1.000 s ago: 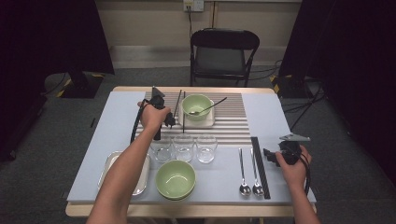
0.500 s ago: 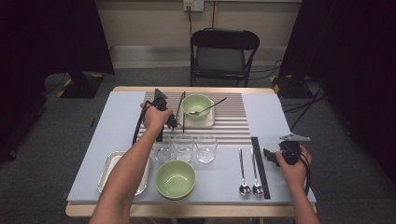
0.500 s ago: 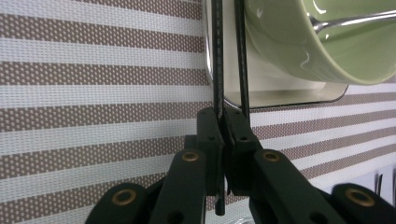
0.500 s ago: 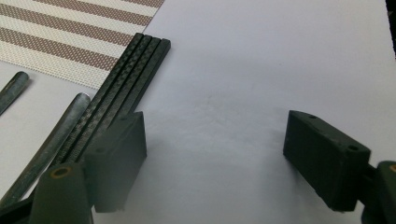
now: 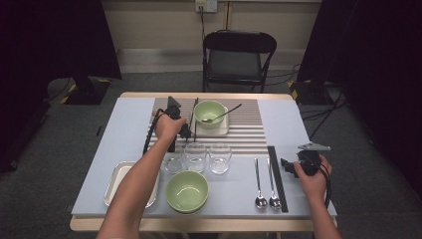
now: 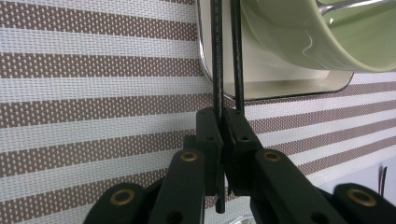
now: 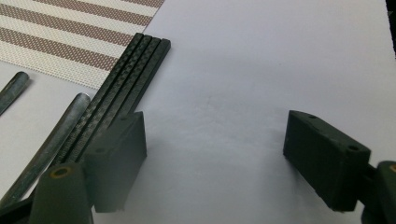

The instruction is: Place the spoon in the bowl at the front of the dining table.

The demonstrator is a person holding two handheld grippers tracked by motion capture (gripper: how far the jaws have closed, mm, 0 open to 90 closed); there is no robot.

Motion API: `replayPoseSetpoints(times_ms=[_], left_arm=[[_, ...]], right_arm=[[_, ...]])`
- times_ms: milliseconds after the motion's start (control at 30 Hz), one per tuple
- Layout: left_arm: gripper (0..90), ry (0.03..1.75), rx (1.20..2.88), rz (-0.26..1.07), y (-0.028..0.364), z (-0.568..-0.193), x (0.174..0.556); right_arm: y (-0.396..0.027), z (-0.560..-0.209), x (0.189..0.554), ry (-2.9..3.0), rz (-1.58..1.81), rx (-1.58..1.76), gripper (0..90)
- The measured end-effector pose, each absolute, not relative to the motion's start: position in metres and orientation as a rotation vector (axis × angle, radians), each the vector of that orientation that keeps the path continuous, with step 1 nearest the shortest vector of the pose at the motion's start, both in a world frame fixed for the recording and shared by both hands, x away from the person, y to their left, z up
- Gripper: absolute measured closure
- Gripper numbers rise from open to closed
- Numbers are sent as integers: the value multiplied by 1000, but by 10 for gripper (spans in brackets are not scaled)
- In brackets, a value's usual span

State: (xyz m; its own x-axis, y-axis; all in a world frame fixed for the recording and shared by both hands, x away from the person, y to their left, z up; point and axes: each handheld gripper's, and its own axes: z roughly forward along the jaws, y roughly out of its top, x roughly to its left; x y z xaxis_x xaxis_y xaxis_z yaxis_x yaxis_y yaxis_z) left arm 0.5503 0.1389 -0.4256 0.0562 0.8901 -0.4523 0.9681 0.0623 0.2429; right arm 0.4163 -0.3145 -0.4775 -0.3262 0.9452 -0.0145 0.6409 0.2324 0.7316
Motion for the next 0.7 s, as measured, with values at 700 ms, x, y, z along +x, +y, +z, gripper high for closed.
replayPoseSetpoints(times_ms=[700], left_arm=[[852, 1841, 1858, -194, 133, -431, 552]], right_arm=[[-314, -478, 416, 2049, 880, 1457, 203]])
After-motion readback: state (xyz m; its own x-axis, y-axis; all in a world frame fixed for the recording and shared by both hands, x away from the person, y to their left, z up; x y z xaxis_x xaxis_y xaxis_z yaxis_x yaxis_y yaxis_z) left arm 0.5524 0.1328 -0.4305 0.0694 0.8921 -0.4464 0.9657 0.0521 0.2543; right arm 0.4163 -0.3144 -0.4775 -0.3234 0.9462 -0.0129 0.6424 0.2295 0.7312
